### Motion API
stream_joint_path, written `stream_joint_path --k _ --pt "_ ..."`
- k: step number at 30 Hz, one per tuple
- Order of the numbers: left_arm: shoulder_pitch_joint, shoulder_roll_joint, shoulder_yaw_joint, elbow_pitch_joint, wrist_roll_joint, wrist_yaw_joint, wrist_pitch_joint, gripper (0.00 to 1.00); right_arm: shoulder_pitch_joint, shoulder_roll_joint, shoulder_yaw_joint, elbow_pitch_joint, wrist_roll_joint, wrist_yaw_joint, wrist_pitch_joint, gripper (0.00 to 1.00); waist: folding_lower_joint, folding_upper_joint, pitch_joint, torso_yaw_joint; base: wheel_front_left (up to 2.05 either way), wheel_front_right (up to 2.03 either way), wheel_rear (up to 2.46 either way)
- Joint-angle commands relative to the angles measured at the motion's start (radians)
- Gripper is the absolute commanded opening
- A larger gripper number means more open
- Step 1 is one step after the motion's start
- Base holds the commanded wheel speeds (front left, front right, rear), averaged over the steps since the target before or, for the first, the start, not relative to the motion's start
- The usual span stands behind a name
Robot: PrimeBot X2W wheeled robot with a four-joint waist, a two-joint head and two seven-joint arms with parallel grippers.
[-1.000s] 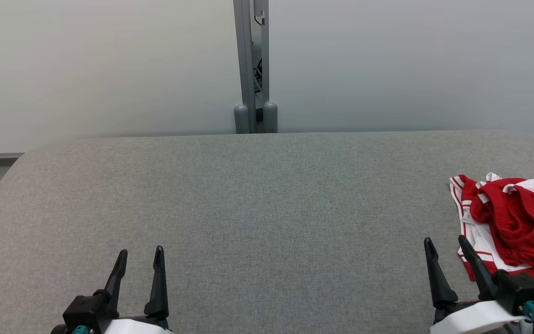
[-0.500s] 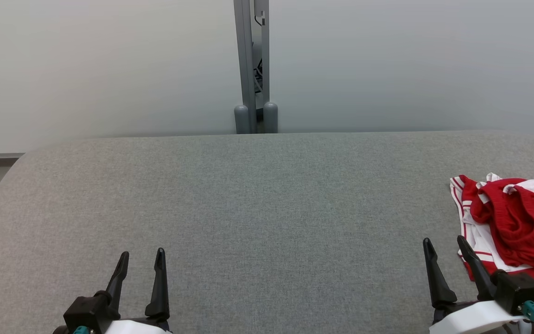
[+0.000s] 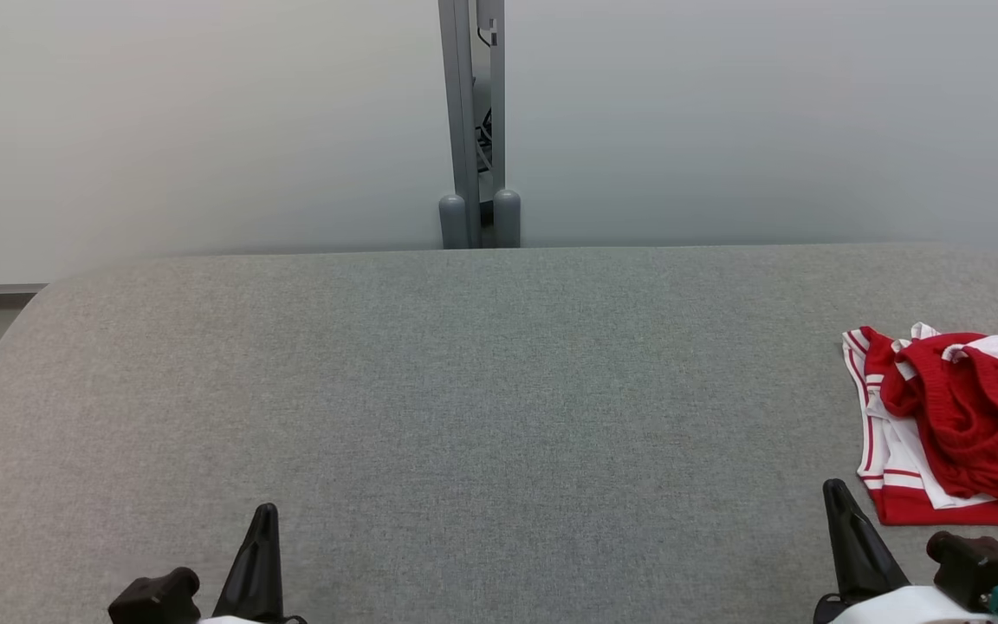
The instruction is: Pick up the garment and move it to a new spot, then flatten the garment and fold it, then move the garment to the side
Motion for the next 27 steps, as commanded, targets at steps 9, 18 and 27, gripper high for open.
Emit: stream_joint_path --k 9,18,27 --pt "-0.046 0.004 0.03 -0.022 -0.161 -0.023 0.045 0.0 -0.016 -0.007 -0.024 -0.048 0.177 0.0 0.039 0.0 0.0 -0.0001 0.004 0.0 0.0 0.0 0.0" --pt "-0.063 0.005 0.051 -0.026 -0.296 -0.04 0.086 0.0 -0.013 -0.008 -0.042 -0.07 0.323 0.0 0.073 0.0 0.0 -0.0001 0.009 0.0 0.0 0.0 0.0" --pt "-0.078 0.005 0.071 -0.029 -0.417 -0.056 0.123 0.0 -0.012 -0.01 -0.057 -0.09 0.454 0.0 0.105 0.0 0.0 -0.0001 0.013 0.001 0.0 0.0 0.0"
